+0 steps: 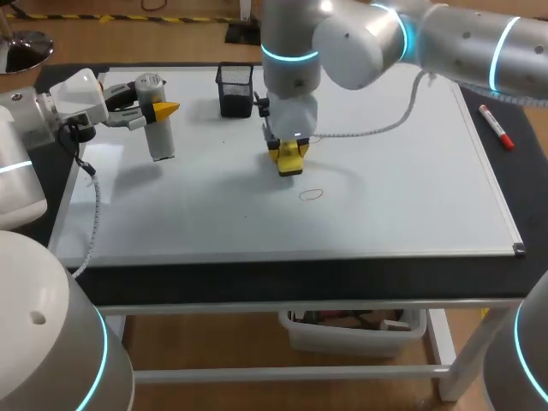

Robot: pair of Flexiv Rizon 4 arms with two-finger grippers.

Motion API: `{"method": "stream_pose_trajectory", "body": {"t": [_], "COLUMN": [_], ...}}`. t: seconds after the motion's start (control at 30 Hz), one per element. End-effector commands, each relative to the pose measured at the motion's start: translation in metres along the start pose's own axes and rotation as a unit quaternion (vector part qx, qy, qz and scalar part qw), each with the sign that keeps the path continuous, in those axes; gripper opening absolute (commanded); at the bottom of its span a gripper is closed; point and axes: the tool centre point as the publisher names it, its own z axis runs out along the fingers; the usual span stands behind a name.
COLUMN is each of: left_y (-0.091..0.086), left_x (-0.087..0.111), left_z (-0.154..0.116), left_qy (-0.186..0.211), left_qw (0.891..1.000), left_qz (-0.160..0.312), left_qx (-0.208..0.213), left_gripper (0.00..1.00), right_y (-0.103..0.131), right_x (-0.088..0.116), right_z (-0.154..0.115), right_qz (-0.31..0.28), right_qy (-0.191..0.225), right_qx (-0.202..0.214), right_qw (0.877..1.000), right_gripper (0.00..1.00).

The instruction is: Pick up the inspection probe, press it on each red-marked spot on the whiteboard one by one, put down the probe, pick up the eraser, and wipe off all the red marks.

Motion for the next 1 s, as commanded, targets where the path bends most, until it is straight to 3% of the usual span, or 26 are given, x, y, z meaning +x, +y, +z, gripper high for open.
{"method": "stream_pose_trajectory", "body": {"t": [0.03,0.37,1.0], "left_y": [0.0,0.0,0.0], "left_x": [0.0,0.0,0.0], "left_z": [0.001,0.001,0.001], "left_qy": [-0.001,-0.001,-0.001], "left_qw": [1.0,1.0,1.0], "left_qz": [0.001,0.001,0.001], "left_qx": [0.002,0.002,0.002], "left_gripper": [0.0,0.0,0.0], "right_y": [-0.008,-0.011,-0.011], "right_x": [-0.019,-0.03,0.001], "right_z": [0.007,0.016,0.03], "right_qz": [-0.006,-0.025,0.005], "right_qy": [0.008,0.008,0.015], "right_qx": [-0.01,-0.03,-0.038], "right_qw": [1.0,0.999,0.999], "right_gripper": [0.0,0.0,0.0]}}
